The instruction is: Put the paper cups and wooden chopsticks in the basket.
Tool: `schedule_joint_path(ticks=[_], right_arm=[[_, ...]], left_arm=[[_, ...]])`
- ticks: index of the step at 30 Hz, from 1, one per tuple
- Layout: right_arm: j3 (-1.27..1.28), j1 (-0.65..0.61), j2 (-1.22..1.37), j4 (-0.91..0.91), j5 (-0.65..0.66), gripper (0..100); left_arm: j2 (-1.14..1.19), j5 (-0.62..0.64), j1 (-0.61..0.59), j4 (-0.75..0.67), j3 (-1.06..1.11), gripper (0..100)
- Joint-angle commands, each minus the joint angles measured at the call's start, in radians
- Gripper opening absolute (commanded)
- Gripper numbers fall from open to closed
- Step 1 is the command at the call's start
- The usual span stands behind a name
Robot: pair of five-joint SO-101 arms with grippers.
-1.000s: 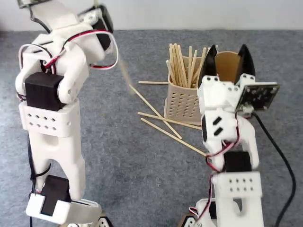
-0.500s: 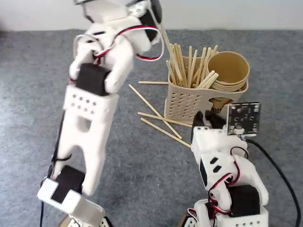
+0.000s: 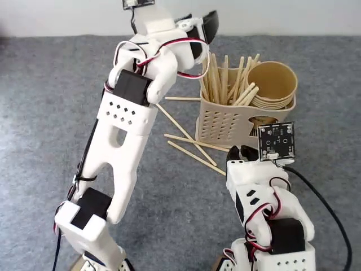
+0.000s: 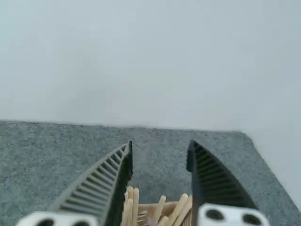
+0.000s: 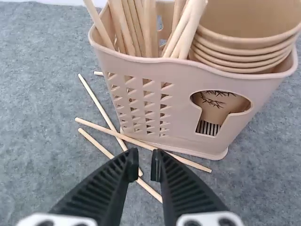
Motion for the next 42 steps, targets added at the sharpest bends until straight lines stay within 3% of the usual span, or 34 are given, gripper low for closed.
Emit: schedule_joint_path(ticks=[1, 7, 12, 16, 24, 29, 33, 39, 42], right_arm=[[-0.006, -0.008, -0.002, 0.005, 0.008, 5.8], [-0.006, -0.015, 0.001, 0.005, 0.014, 5.8], [-0.006, -0.102, 0.015, 0.001, 0.015, 5.8], [-0.008, -0.16, 0.12, -0.001, 0.028, 5.8], [-0.011, -0.271, 0.407, -0.15, 0.229, 5.8], [-0.048, -0.378, 0.588, -0.225, 0.302, 5.8], [-0.158, -0.441, 0.751, -0.226, 0.351, 5.8], [-0.362, -0.443, 1.012, -0.219, 0.463, 6.0], [-0.448, -0.441, 1.15, -0.219, 0.48, 11.5]], left_arm=[[-0.132, -0.005, 0.008, 0.054, -0.015, 23], [-0.295, -0.005, -0.048, 0.199, -0.008, 23], [-0.382, -0.005, -0.161, 0.407, -0.008, 23], [-0.453, -0.006, -0.304, 0.542, -0.008, 23], [-0.523, -0.008, -0.657, 0.743, -0.002, 23], [-0.532, -0.098, -0.816, 0.755, 0.134, 23], [-0.532, -0.107, -0.899, 0.681, 0.268, 23], [-0.532, -0.184, -0.971, 0.559, 0.4, 23], [-0.532, -0.215, -1.007, 0.523, 0.438, 23]])
